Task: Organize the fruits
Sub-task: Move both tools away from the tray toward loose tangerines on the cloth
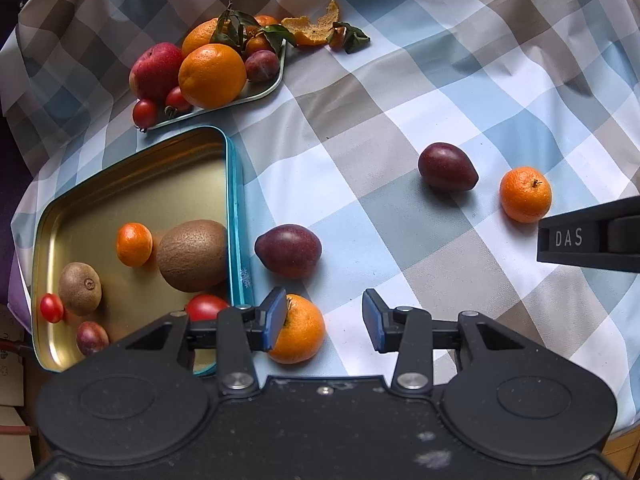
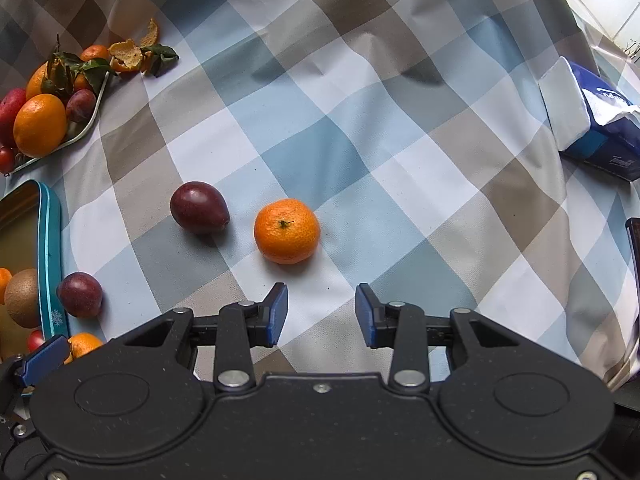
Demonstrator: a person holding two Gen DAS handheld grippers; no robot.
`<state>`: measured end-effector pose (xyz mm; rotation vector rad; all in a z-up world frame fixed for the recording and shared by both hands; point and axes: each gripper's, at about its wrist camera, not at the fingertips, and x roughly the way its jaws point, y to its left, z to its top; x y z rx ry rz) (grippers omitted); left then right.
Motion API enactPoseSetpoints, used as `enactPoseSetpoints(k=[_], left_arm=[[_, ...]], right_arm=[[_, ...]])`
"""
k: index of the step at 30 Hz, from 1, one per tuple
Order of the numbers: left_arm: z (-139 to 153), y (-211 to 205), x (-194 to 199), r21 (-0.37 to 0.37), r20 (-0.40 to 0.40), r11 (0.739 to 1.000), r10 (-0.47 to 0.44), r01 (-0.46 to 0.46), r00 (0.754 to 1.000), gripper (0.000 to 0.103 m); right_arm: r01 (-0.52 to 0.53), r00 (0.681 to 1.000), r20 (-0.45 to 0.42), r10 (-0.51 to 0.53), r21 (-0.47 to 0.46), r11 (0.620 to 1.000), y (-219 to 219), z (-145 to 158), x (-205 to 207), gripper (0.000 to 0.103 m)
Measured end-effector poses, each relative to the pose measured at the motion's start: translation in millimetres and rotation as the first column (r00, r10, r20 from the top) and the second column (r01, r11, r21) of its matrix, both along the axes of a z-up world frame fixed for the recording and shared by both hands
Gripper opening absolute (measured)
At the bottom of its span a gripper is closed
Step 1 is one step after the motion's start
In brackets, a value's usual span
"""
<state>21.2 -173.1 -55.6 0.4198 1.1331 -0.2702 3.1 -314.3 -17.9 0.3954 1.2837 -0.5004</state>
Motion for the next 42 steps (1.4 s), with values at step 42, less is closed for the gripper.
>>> enactPoseSetpoints(k=[42], left_arm=[[2,-16,13,-0.234,-0.114,0.972,-0.039,0.012,0.993,0.062]], right_arm=[[-0.003,0.999,0.040,0.003,-0.011,1.000,-11,13,-2,0.046]])
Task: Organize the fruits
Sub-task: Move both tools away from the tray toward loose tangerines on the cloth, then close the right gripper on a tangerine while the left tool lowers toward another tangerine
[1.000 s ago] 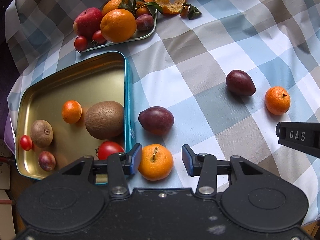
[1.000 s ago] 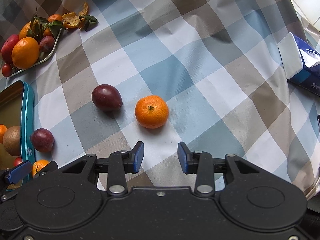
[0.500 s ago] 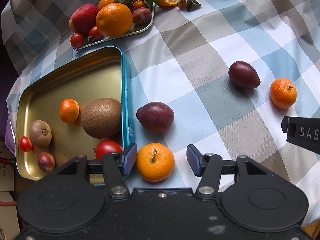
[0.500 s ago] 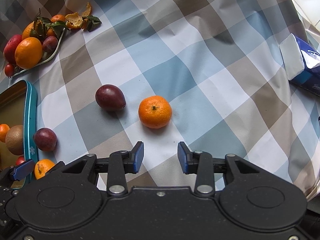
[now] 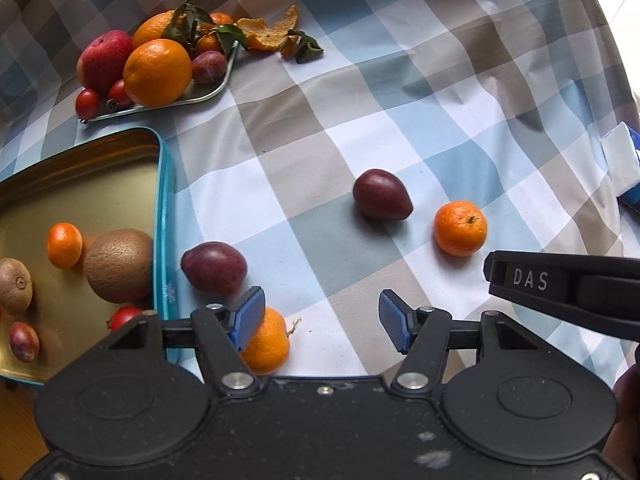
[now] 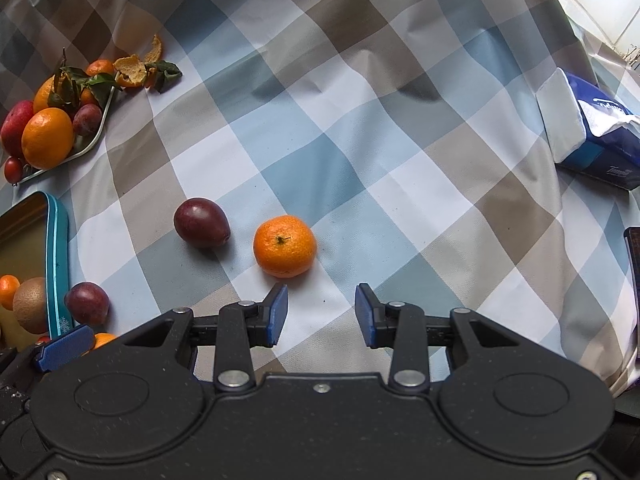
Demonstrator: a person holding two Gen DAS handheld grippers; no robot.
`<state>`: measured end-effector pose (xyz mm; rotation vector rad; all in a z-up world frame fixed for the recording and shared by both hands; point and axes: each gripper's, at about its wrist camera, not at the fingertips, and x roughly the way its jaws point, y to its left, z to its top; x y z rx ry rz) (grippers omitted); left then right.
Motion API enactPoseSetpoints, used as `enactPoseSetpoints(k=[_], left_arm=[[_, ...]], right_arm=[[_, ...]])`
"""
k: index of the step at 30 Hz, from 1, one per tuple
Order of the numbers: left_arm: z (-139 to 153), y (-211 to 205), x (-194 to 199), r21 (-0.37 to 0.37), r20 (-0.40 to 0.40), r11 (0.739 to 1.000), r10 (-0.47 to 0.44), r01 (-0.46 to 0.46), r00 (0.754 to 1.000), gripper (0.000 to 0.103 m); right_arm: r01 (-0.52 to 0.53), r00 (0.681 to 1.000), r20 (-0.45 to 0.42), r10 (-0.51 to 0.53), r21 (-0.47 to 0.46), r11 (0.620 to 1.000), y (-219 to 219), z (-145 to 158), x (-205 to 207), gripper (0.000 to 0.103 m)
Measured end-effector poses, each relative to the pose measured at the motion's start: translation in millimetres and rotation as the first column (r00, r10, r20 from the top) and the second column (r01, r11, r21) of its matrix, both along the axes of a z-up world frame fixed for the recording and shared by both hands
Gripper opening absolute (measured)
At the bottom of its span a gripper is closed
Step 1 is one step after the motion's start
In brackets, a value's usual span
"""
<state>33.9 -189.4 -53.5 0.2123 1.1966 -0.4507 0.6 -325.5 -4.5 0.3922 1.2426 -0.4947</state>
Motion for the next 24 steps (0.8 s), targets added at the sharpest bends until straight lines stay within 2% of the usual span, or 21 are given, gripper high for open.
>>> enactPoseSetpoints(k=[4,10,15,18,21,24], left_arm=[[-3,-11,0,-0.056,-0.055,0.998,-0.038,0.035,0.998,0.054],[19,-15,-17,-0.021,0.074,0.999,-0.044,0.046,0.996,0.053],[24,3,-19,0.016,0.094,1.000,0.014,-0.016,0.995,0.054],[19,18,-14,0.014,0.044,0.999,0.035,-0.036,0.998,0.054],[14,33,0,-0.045,-0.045,0.996,0.081,-0.083,0.996,0.054],[15,49,11,-0.090,-0.086,0.985,0.136,-0.144,0.987,0.054]], right_arm=[[0.013,1.000,0.002,-0.013,-0.008,1.000,-6,1,-5,0.046],[0.046,0.999,0.017,-0.046,-0.001,0.999,-16,2,-16,0.046],[0.055,0.997,0.048,-0.055,0.009,0.998,-22,6,-18,0.046],[0.055,0.997,0.052,-0.055,0.011,0.998,-24,7,-17,0.046],[0.055,0.997,0.055,-0.056,0.012,0.998,-25,4,-15,0.047],[0.060,0.994,0.095,-0.062,0.027,0.998,-29,3,-15,0.047]])
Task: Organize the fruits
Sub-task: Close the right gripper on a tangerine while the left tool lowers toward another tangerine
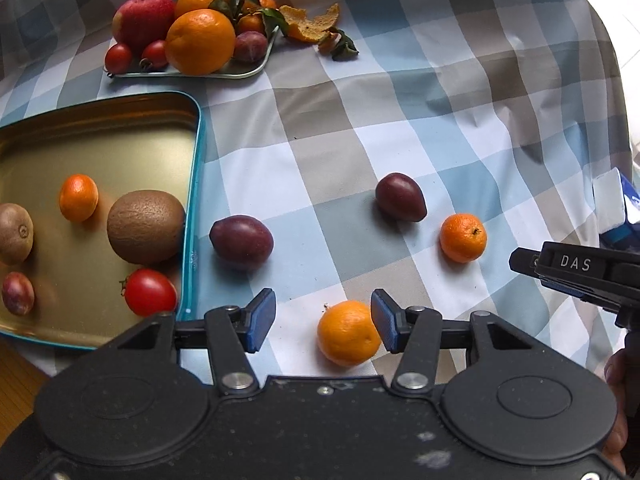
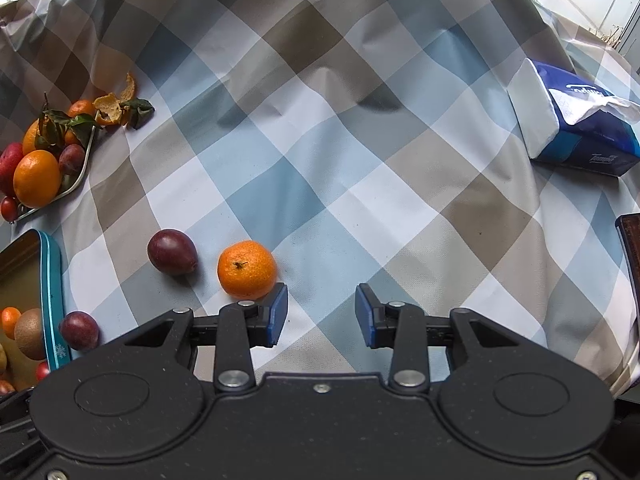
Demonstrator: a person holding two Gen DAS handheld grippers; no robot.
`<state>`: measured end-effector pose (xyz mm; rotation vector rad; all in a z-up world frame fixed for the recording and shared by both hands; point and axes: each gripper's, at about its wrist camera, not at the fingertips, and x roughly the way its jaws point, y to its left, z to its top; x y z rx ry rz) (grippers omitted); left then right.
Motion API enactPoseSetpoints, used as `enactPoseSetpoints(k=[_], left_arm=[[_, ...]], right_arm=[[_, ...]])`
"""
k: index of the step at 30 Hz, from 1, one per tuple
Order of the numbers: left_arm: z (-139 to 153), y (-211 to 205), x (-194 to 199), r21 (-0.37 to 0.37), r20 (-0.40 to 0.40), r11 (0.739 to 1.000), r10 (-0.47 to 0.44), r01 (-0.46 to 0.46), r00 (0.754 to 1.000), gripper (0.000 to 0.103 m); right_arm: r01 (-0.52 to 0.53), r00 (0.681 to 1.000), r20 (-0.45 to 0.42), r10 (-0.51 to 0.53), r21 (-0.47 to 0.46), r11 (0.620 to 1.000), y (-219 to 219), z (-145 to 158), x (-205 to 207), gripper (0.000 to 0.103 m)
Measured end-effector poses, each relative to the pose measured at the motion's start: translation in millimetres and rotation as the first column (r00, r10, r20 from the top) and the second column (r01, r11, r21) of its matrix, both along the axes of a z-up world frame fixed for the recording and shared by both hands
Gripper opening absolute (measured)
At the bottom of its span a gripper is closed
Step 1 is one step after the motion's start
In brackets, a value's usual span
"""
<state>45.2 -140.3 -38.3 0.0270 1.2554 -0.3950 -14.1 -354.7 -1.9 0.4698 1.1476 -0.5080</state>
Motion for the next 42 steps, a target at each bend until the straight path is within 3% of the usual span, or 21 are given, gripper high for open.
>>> enactPoseSetpoints(k=[4,12,24,34,42], left_arm=[[-3,9,5,0.004,-0.014,0.999,0.038,-0.038,0.999,0.054],[-8,9,2,0.024,-0.012,0.999,-0.020,0.020,1.000,0.054],[-7,10,-7,-0.010,0.020,0.991,-0.133,0.133,0.991,0.054],[-11,-7,-20,0.064,0.064,0.975,-0.216,0.212,0.974,0.054],[-11,-12,-25,0.081,0.084,0.967,-0.250,0.243,0.965,0.054]], right_arm=[[0.011,0.998,0.060,-0.013,0.032,0.999,-6,-2,4,0.047],[-0.031,0.996,0.086,0.026,0.056,0.998,2,-12,22,0.047],[-0.071,0.994,0.083,0.066,0.059,0.996,17,-24,38,0.047],[-0.119,0.992,0.052,0.117,0.040,0.992,31,-29,44,0.049],[-0.125,0.992,0.032,0.125,-0.003,0.992,34,-25,45,0.048]])
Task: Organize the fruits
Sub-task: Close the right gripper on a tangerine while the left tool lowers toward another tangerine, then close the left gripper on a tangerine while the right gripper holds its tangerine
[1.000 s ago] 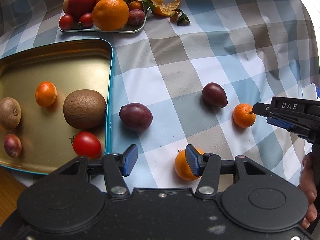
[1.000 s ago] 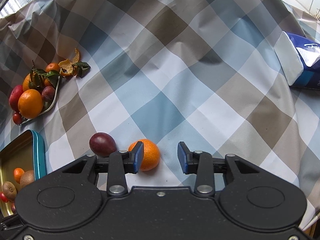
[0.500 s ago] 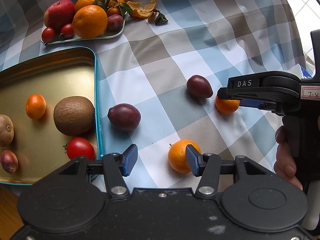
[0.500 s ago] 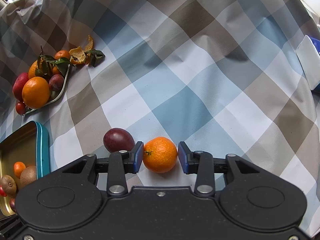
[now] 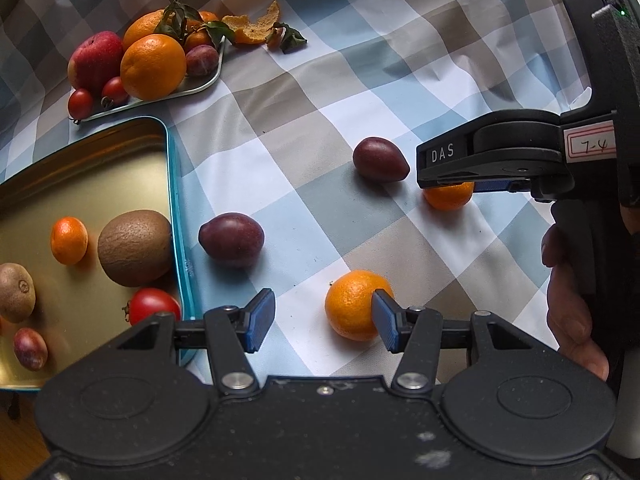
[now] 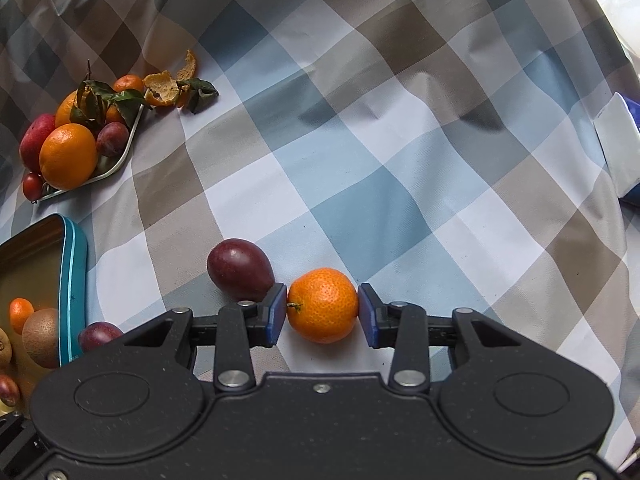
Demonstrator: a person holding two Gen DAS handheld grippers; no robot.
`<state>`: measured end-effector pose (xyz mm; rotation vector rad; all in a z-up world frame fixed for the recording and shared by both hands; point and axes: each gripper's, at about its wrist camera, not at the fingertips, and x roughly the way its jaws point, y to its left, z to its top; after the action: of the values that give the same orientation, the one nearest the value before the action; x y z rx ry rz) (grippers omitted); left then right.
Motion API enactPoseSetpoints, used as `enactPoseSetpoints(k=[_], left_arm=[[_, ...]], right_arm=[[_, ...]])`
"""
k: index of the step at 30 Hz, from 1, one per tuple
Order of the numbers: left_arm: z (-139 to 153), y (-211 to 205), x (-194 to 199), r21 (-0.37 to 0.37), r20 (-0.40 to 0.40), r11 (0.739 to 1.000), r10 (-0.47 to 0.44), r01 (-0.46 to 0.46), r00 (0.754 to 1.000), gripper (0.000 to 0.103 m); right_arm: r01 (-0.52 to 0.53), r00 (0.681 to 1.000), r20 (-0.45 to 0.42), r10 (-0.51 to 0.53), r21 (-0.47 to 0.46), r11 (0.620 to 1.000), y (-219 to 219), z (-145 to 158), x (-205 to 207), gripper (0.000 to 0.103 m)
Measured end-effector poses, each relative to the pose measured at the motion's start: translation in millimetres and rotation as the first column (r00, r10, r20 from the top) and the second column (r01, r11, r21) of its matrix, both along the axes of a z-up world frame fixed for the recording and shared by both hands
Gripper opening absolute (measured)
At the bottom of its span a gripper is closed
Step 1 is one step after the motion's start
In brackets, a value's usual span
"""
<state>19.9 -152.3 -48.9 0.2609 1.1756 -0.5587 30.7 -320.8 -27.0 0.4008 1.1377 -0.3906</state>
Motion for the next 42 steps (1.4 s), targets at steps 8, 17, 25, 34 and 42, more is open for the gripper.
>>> enactPoseSetpoints(k=[8,17,25,34,42], left_arm=[[-6,-8,-2,0.019,-0.011,1.000,-0.024,0.024,1.000,0.054],[-14,-25,-11,0.049,-0.021,0.996,-0.080,0.081,0.997,0.059],[-28,-40,-13,0.093,-0.037,0.989,-0.110,0.113,0.993,0.054],[-33,-49,-6,0.114,-0.011,0.990,-0.086,0.087,0.996,0.051],[-30,-47,4,0.065,-0.034,0.997,-0.030,0.032,0.999,0.054]], right_arm=[[0.004,1.000,-0.008,-0.004,-0.007,1.000,0,2,-2,0.048],[0.023,1.000,-0.008,-0.023,-0.011,1.000,-5,6,-8,0.048],[0.038,0.999,0.006,-0.038,-0.014,0.999,-10,12,-15,0.048],[0.056,0.998,0.000,-0.056,-0.014,0.998,-19,12,-24,0.048],[0.068,0.998,0.008,-0.068,-0.006,0.998,-25,16,-29,0.048]])
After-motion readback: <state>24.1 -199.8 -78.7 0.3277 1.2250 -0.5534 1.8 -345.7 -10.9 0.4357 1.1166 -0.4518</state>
